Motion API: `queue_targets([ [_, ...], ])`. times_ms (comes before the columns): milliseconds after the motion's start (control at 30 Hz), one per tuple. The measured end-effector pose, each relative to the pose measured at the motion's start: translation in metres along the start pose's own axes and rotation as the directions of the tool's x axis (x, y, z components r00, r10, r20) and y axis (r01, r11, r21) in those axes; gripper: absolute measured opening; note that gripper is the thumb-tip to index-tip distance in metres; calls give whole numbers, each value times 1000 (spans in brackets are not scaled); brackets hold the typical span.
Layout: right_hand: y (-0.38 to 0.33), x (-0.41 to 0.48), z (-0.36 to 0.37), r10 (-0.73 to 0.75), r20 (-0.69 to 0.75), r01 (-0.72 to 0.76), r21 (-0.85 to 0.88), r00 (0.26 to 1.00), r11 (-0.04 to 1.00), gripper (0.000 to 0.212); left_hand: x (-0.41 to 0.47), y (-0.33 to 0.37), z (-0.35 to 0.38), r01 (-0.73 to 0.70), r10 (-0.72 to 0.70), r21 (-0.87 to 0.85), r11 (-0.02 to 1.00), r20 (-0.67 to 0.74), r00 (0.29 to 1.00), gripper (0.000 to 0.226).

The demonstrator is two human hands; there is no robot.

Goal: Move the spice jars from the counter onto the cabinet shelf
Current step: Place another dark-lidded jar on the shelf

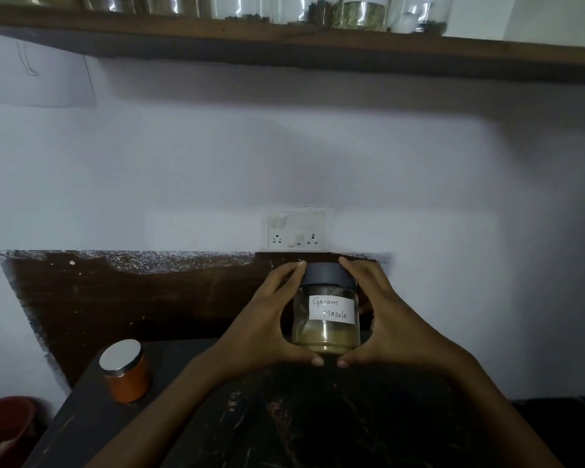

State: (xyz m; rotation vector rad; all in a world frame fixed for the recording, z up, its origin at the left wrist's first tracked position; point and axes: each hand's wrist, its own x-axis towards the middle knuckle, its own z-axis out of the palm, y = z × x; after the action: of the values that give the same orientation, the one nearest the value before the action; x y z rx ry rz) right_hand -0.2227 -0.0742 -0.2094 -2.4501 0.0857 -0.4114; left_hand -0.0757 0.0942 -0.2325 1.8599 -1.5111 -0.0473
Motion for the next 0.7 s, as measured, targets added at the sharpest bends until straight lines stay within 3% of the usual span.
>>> queue_targets([
  [300, -27, 19, -75, -141, -188, 92, -245, 972, 965, 123, 66, 44, -45, -232, 256, 163, 959, -143, 956, 123],
  [500, -50, 38, -151, -268, -280, 114, -465, 922, 878, 137, 130, 89, -75, -356, 490, 423, 833, -267, 830, 119],
  [700, -60, 48, -223, -349, -366, 81, -580, 863, 810, 137, 191, 139, -95, -387, 668, 652, 652, -252, 700, 116],
])
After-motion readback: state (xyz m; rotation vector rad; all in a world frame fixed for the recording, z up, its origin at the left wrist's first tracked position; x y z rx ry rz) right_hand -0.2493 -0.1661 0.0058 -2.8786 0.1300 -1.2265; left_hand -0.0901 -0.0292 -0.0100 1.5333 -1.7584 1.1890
